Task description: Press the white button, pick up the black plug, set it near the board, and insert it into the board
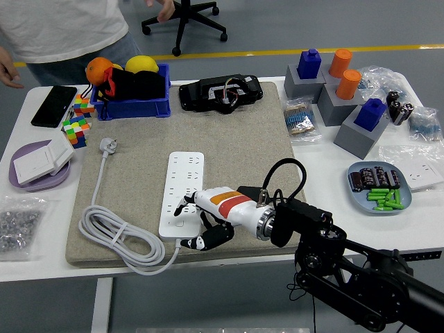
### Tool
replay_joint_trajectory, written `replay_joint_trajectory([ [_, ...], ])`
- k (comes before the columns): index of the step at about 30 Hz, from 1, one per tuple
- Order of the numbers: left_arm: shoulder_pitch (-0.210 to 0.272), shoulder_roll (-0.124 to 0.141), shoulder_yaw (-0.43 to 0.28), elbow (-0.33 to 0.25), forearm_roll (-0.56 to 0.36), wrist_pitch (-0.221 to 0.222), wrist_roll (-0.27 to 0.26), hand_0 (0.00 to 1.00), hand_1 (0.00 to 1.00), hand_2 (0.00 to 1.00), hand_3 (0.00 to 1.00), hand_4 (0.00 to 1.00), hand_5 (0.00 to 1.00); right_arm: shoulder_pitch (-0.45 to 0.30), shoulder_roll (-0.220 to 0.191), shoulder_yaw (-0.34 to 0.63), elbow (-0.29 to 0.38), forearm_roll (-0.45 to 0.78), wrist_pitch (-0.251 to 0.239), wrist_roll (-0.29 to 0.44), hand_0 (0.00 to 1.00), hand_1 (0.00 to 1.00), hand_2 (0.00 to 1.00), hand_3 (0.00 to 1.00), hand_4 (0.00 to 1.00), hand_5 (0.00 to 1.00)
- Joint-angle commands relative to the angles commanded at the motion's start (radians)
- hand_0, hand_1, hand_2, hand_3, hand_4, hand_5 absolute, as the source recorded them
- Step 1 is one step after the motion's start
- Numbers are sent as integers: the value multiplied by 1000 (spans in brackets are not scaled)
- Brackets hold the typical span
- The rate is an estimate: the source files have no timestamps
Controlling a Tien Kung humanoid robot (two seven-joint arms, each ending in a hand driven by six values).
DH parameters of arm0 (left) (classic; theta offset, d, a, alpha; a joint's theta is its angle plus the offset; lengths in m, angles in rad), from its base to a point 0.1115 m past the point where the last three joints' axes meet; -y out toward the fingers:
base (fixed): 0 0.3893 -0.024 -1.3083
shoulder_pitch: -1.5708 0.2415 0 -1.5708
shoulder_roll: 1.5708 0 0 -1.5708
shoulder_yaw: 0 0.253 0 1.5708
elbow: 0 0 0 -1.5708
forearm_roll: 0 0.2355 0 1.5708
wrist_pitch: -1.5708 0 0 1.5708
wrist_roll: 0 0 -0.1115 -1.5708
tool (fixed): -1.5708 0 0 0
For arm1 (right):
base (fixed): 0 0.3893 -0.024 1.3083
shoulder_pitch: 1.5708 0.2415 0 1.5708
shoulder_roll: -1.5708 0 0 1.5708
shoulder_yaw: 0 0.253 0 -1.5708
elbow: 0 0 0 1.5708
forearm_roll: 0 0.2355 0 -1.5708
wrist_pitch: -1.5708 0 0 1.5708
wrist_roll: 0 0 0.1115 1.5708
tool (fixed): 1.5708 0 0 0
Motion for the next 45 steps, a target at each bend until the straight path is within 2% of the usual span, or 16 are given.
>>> replay_joint_trajectory([
  [5,0,-1,3,0,-1,0,1,707,682,631,705,571,219,20,19,-17,-66,-9,-11,8,2,30,165,693,832,406],
  [11,-1,-1,1,0,0,0,0,707,682,630,706,571,220,23,27,-12,-98,-15,-11,9,2,30,166,693,831,409],
  [25,0,-2,-2,0,2,1,-1,707,682,631,706,571,219,17,26,-23,-84,-5,5,5,2,29,166,685,826,404],
  [45,-3,-1,-1,0,1,1,-1,707,682,630,705,570,219,36,47,-60,-144,-12,-1,15,2,29,165,677,820,390],
])
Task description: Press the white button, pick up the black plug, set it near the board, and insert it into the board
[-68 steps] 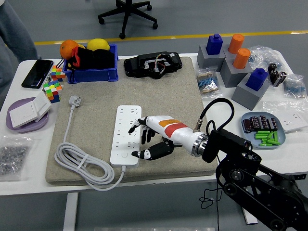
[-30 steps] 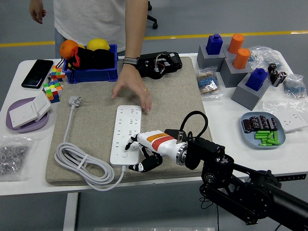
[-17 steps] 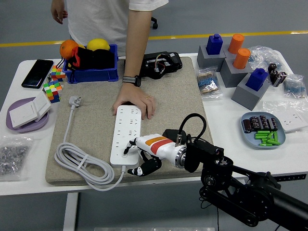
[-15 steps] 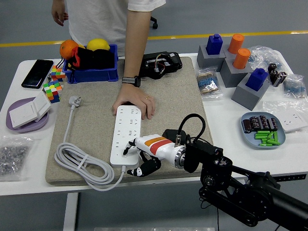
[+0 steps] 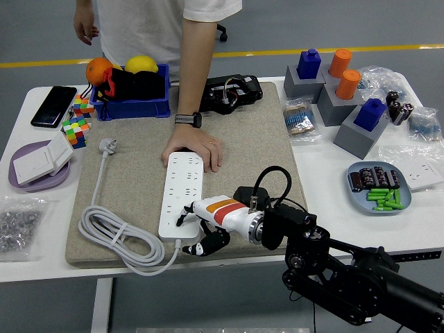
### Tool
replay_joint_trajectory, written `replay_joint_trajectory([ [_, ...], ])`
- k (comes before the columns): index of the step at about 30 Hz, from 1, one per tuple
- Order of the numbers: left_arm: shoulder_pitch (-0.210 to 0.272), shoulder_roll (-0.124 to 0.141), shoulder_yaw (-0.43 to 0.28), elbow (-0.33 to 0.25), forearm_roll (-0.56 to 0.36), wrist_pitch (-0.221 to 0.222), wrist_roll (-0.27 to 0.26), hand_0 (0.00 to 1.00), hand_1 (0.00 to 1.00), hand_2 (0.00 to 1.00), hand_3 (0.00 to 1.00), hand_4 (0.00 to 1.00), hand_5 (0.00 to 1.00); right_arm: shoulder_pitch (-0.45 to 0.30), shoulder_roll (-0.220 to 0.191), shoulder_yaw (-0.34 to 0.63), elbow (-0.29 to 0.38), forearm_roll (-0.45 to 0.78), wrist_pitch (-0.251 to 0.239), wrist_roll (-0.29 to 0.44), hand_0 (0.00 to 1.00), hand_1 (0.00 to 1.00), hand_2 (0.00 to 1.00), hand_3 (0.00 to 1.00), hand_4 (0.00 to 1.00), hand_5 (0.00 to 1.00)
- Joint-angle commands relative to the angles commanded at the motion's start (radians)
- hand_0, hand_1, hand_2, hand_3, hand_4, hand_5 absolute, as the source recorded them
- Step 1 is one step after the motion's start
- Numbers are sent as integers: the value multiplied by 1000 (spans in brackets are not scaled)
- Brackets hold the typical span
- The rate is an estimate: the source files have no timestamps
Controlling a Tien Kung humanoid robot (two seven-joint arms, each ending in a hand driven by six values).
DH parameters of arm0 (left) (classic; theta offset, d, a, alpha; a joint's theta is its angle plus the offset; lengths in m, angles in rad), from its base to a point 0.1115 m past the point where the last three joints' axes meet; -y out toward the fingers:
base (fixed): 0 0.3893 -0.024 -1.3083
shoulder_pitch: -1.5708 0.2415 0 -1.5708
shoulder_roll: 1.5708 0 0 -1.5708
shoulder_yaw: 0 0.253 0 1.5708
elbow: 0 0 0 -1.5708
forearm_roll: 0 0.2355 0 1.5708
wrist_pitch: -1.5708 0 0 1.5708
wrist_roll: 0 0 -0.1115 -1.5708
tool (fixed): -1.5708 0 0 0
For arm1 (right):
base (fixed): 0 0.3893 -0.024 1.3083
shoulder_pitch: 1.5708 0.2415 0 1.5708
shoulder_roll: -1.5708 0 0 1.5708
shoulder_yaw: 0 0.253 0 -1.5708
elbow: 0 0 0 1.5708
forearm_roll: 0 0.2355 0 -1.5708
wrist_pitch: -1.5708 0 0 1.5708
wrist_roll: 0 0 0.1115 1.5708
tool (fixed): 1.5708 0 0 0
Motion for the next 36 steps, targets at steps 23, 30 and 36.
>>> replay_joint_trajectory([
  [23,1,-1,-3,0,6,-1,0,707,682,631,705,567,220,-18,-18,59,127,13,7,-4,2,28,167,675,817,389],
  [30,1,-2,-3,0,5,-1,-1,706,682,631,705,568,220,-40,-33,144,173,19,25,41,64,89,177,670,814,390],
  [36,1,-4,-1,0,-1,0,-1,706,682,632,705,568,219,-82,-47,259,158,-9,34,99,439,360,419,646,822,369],
])
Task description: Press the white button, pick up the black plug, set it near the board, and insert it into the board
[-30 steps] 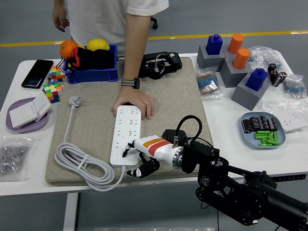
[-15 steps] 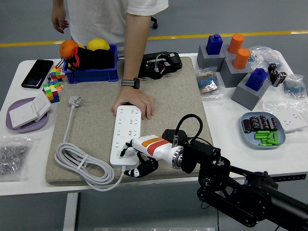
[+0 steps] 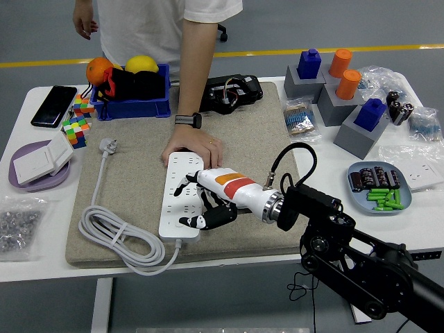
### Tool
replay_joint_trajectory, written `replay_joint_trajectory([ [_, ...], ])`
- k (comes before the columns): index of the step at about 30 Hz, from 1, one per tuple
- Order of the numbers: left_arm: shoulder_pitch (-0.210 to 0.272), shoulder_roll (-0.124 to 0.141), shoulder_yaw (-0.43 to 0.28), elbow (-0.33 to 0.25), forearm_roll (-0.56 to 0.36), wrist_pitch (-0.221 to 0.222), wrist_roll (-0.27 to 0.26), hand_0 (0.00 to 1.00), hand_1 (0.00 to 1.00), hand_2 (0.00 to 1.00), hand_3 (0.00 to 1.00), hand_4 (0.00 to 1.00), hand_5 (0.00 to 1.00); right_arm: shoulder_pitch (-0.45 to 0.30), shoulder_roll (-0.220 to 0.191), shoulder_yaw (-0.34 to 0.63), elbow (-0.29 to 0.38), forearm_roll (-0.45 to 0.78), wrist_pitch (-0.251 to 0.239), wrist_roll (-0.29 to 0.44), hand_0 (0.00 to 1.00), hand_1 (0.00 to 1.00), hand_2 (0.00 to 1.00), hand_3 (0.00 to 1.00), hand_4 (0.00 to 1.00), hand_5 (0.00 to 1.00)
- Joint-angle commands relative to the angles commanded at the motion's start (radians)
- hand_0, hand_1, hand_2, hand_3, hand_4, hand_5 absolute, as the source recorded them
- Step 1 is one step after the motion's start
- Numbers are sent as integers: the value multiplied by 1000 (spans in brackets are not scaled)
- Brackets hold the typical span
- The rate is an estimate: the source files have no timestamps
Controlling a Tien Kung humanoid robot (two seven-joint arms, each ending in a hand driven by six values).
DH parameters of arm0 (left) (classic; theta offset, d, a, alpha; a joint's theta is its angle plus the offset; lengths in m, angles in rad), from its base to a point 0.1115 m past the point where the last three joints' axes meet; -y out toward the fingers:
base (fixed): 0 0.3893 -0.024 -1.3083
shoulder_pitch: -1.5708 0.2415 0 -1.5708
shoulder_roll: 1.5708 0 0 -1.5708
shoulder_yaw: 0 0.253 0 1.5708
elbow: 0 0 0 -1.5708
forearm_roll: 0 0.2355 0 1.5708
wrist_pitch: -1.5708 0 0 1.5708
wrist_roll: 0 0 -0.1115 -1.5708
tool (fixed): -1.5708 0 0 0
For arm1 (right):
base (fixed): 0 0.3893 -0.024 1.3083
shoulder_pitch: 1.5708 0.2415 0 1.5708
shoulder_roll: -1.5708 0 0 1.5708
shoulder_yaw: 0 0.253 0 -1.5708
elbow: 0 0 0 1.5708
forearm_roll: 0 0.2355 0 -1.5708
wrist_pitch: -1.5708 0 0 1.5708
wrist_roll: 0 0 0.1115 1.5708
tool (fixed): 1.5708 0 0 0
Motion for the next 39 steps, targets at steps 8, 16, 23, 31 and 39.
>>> replay_joint_trajectory([
  [8,1,-1,-1,0,-1,1,1,706,682,632,705,566,218,-59,-25,145,0,-2,10,52,731,748,735,635,861,335],
  [16,-3,0,2,0,-2,0,1,707,682,631,705,567,219,-125,-45,225,-33,-3,-11,112,840,841,821,591,888,312],
  [23,-2,1,4,0,0,-2,0,706,680,631,705,567,217,-176,-54,241,-77,-6,-19,133,835,817,797,495,885,286],
  [31,-3,1,2,0,6,-2,1,707,681,631,705,568,218,-183,-51,249,-131,-8,-30,144,826,803,785,499,879,296],
  [39,-3,-2,11,0,-6,-1,-1,706,681,631,705,569,218,-171,-41,238,-166,-7,-38,151,814,791,772,496,893,303],
])
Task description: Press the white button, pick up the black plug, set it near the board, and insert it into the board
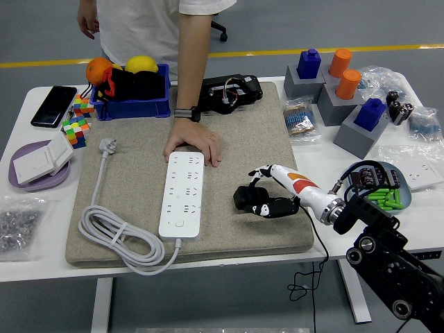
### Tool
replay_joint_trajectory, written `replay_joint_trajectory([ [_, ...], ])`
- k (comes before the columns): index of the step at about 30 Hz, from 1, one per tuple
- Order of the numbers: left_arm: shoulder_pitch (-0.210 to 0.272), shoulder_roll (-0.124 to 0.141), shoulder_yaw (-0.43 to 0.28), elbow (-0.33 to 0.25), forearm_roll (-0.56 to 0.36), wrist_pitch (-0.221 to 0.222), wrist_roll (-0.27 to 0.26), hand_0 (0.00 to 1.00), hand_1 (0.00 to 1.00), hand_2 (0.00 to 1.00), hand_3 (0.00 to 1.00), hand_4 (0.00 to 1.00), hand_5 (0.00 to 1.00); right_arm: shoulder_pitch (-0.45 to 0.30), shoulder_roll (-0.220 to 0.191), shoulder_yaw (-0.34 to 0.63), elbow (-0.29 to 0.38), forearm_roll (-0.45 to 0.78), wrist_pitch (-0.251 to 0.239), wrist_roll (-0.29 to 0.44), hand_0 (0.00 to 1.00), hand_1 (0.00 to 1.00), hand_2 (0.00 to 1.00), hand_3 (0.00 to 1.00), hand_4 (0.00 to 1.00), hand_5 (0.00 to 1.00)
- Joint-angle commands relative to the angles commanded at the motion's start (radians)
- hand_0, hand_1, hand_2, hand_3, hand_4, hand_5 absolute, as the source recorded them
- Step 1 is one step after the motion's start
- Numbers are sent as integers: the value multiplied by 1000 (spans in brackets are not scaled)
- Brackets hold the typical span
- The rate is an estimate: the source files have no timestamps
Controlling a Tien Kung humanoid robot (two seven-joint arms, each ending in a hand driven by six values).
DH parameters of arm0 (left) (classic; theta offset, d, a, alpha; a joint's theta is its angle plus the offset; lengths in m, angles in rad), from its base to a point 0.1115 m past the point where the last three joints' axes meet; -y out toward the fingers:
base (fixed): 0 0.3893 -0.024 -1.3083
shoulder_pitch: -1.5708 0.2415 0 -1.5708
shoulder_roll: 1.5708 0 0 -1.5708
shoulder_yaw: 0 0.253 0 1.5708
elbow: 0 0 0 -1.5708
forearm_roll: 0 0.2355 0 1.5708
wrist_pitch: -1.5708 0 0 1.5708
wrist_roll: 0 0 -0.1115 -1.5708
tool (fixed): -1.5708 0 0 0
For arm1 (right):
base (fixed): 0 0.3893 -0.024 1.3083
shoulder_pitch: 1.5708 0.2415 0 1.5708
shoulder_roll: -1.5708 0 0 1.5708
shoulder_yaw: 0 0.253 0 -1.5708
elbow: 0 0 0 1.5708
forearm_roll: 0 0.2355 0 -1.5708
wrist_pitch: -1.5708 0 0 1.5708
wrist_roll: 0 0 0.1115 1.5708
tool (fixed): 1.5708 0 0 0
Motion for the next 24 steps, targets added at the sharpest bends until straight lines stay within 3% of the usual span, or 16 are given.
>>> replay_joint_trajectory([
  [19,-4,0,3,0,-6,0,-1,706,681,631,704,570,219,35,23,-36,-72,-4,-32,12,707,737,733,519,874,259],
  [20,-4,0,4,0,-7,0,-1,706,682,631,705,570,219,35,23,-35,-75,-6,-33,14,607,694,702,507,854,239],
  [24,-1,0,0,0,-4,1,0,706,682,631,705,570,219,35,23,-33,-82,-13,-34,15,607,694,702,507,854,239],
])
